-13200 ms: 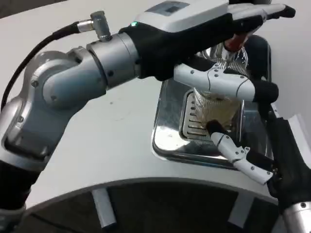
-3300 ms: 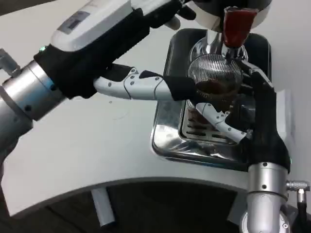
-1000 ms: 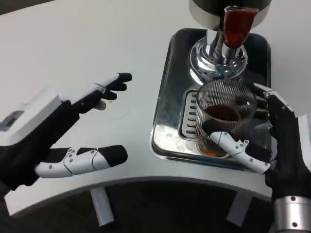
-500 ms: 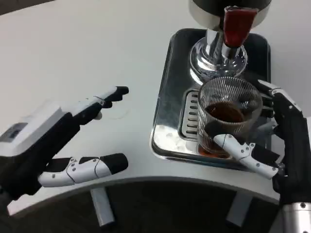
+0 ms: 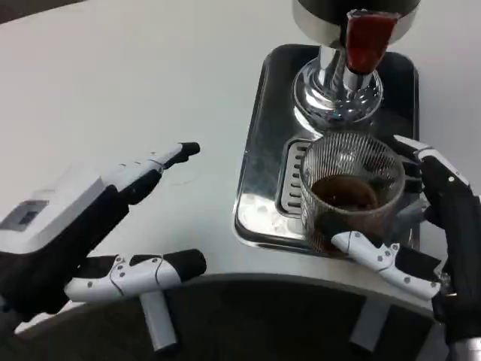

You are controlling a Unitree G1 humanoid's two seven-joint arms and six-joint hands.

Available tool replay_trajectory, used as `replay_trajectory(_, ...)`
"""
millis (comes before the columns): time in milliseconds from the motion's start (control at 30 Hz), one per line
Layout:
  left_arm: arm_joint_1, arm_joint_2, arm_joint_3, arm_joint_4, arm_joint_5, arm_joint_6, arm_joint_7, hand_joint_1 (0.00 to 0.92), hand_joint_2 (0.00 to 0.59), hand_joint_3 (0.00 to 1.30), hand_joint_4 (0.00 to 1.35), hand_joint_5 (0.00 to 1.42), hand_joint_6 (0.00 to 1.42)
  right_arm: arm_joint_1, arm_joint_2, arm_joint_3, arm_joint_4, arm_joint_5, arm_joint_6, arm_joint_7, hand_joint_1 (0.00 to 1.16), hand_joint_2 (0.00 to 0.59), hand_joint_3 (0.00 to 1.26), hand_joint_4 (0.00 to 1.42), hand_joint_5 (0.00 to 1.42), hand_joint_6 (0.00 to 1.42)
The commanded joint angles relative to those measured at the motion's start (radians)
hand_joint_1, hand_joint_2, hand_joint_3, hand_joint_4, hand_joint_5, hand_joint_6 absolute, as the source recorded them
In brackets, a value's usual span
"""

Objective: Grasp the cup under the faucet to collect the drink, then remove the cup.

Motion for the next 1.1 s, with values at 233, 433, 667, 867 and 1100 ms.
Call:
replay_trajectory(233,0.059,0.01,-0.021,-0.128,0.057,0.082,-0.021,0.0,0.113,0.05,0.0,0.02,0.16,0.042,-0.005,-0.007,-0.085,0.032,-0.075,0.036,0.84,0.217,0.72,0.75,0.88,0.98)
replay_trajectory(433,0.096,0.008,-0.03,-0.184,0.089,0.113,-0.024,0.0,0.113,0.05,0.0,0.01,0.16,0.038,-0.01,-0.004,-0.092,0.033,-0.085,0.055,0.84,0.217,0.73,0.76,0.89,0.99)
replay_trajectory(667,0.147,0.013,-0.019,-0.263,0.156,0.151,-0.036,0.0,0.112,0.01,0.0,0.0,0.13,0.032,-0.029,-0.003,-0.098,0.044,-0.097,0.08,0.84,0.217,0.73,0.77,0.91,1.0)
replay_trajectory(867,0.209,0.007,0.007,-0.331,0.18,0.177,-0.049,0.0,0.112,0.0,0.0,0.0,0.13,0.036,-0.03,0.013,-0.107,0.05,-0.109,0.101,0.84,0.217,0.73,0.77,0.91,1.0)
replay_trajectory(1100,0.3,-0.016,0.049,-0.421,0.196,0.204,-0.06,0.0,0.112,0.0,0.0,0.0,0.1,0.041,-0.033,0.029,-0.118,0.06,-0.117,0.134,0.84,0.217,0.75,0.77,0.92,1.02)
